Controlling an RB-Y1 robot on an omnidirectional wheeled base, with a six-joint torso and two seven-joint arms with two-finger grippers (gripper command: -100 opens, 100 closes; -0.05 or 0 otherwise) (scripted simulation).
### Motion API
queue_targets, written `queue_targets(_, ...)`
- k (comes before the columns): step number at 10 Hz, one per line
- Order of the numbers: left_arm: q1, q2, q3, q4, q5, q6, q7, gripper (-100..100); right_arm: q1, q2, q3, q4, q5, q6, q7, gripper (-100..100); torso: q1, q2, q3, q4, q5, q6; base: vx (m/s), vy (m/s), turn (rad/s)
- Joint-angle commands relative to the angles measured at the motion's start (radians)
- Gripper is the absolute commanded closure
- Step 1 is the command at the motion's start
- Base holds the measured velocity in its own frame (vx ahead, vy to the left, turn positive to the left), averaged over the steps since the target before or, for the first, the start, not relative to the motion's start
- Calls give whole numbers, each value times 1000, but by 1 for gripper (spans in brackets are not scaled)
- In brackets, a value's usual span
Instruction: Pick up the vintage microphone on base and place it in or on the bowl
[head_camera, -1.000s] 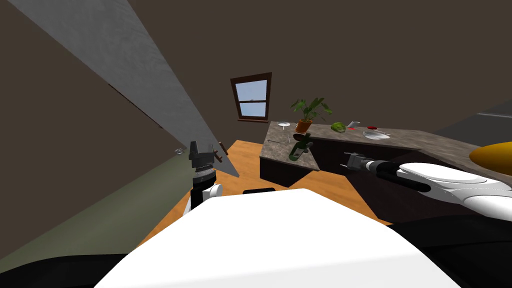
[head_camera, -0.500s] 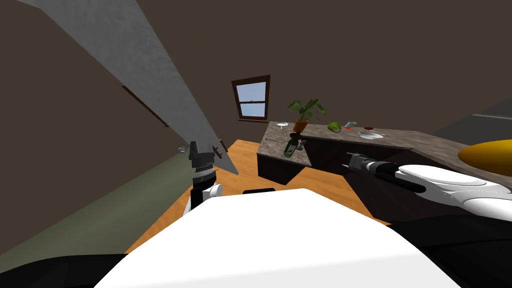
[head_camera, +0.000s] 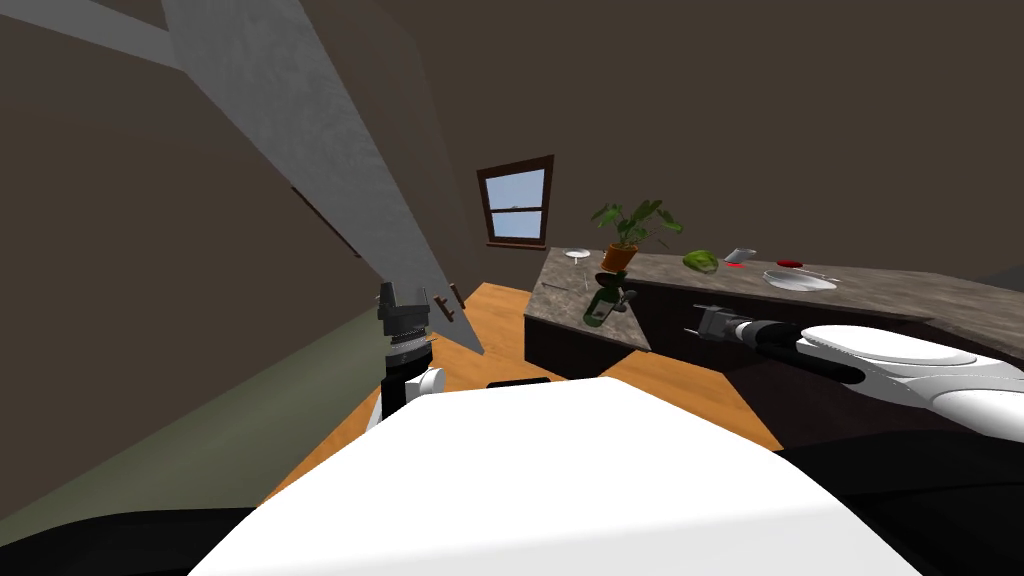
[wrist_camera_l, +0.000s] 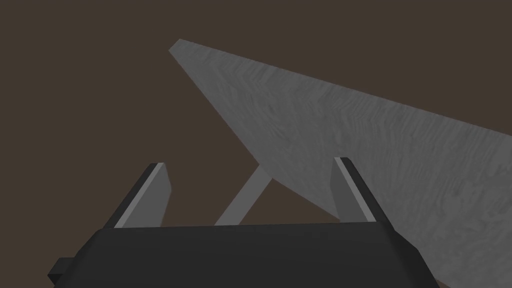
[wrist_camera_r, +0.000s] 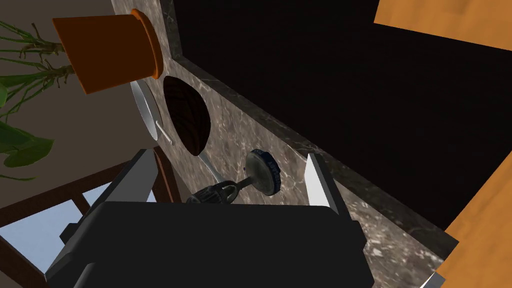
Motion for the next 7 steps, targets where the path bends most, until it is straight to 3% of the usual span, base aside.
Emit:
queue_targets(1,0,0,0,0,0,0,0,0,-5,-9,-1,12,15,-32,-29,-100,0,0,0,0,0,0,144,117,61)
queue_targets(5,0,0,0,0,0,0,0,0,-25,-29,1,37,56,-114,-105,-100,-1,0,0,0,0,0,165,115,85)
queue_targets(7,0,0,0,0,0,0,0,0,-25,-30,2,34,58,-114,-109,-100,-3,-1,-1,0,-1,0,128,44,63)
